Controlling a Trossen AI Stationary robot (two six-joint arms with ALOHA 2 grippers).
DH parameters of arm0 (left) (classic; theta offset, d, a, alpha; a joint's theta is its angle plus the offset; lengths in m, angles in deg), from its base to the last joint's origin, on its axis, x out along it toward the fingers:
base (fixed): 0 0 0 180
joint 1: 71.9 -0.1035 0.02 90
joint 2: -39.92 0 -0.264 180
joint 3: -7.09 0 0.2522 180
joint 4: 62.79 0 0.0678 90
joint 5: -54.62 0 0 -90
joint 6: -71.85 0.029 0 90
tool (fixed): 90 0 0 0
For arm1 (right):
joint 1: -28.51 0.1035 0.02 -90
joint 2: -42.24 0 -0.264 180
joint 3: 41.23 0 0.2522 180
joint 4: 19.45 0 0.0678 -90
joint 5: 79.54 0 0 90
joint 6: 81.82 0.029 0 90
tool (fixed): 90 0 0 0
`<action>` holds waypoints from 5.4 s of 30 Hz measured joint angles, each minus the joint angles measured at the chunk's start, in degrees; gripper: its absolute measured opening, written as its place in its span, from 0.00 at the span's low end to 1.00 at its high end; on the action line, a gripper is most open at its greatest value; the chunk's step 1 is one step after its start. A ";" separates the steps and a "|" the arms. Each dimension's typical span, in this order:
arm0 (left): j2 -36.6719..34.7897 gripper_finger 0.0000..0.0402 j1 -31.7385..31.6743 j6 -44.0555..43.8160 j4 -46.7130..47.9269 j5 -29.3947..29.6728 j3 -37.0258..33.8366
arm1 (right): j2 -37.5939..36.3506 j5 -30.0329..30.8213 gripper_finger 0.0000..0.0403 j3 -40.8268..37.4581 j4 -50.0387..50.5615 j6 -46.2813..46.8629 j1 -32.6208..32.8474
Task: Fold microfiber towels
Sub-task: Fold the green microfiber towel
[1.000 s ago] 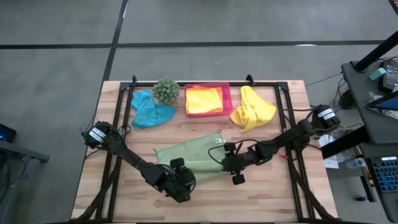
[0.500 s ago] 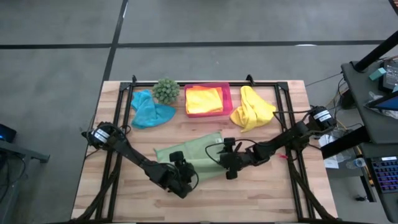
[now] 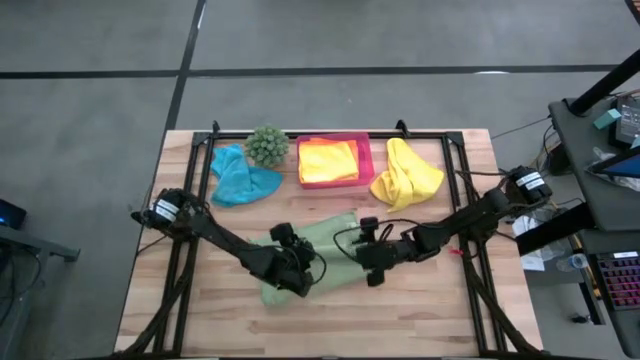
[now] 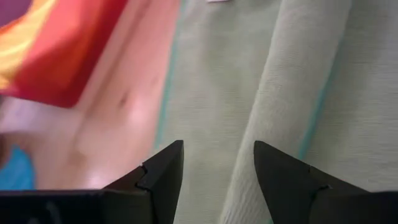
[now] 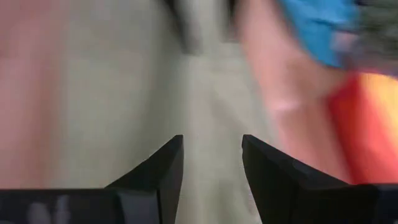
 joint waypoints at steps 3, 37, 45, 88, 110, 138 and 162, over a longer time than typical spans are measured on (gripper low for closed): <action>-1.42 0.45 -1.10 0.22 3.62 0.49 0.00 | 0.30 -6.95 0.39 0.00 -0.95 1.40 -0.04; -9.32 0.45 3.36 -10.63 22.31 -19.88 -9.55 | 8.74 -7.67 0.38 -0.07 -1.07 10.28 -3.48; -9.30 0.39 3.40 -10.84 21.86 -20.48 -9.89 | 10.21 1.08 0.37 -0.13 -0.11 9.80 -3.49; -10.54 0.00 3.13 -14.93 32.16 -14.61 -6.54 | 3.09 0.40 0.02 -0.07 3.78 -0.62 -14.05; -10.54 0.00 2.79 -17.48 31.98 -17.39 -7.05 | 3.54 -2.35 0.03 -0.07 -0.76 -3.56 -16.76; -14.83 0.25 2.24 -17.26 26.10 -27.40 0.69 | -12.92 -13.02 0.30 2.56 16.45 14.33 -15.61; -3.63 0.25 6.70 -18.38 8.87 -28.35 0.07 | -6.71 -16.86 0.66 -0.50 24.82 45.11 -12.05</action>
